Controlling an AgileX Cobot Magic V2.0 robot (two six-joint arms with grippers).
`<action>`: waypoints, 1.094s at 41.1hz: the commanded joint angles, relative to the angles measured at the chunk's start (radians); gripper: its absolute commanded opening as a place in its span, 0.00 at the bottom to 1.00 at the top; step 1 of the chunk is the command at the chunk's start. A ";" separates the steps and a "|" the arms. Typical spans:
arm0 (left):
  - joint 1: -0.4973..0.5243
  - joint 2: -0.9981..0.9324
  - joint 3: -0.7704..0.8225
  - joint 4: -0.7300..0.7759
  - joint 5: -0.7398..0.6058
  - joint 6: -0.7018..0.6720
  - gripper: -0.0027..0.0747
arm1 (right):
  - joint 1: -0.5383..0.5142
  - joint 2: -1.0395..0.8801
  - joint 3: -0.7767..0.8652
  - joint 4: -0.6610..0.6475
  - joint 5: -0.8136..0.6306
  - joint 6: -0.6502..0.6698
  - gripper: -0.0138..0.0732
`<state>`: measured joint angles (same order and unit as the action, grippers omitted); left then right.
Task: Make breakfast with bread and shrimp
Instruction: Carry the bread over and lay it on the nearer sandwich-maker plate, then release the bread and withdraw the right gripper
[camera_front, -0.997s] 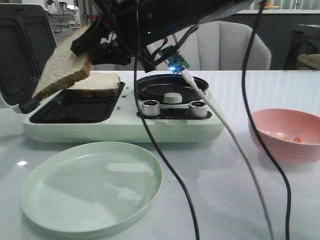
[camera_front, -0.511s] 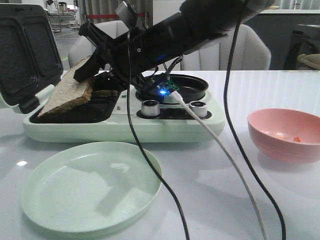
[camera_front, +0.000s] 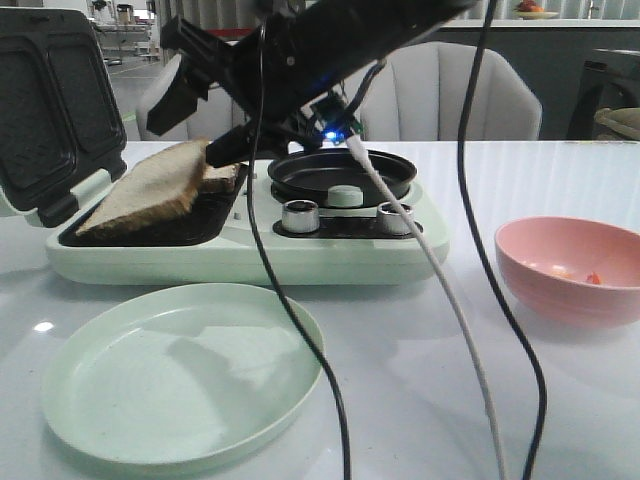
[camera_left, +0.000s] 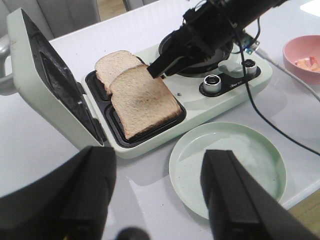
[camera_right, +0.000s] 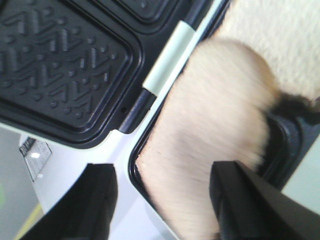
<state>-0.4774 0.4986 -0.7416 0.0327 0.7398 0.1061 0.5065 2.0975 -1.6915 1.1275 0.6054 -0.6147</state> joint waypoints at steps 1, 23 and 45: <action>0.000 0.006 -0.026 0.000 -0.086 0.001 0.60 | -0.001 -0.150 -0.035 -0.147 -0.028 0.086 0.75; 0.000 0.006 -0.026 0.004 -0.086 0.001 0.60 | 0.005 -0.687 0.143 -1.015 0.065 0.516 0.75; 0.000 0.006 -0.026 0.013 -0.084 0.001 0.60 | 0.005 -1.291 0.735 -1.138 0.147 0.607 0.75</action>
<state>-0.4774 0.4986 -0.7416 0.0425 0.7398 0.1061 0.5131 0.8937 -0.9901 0.0000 0.8157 -0.0112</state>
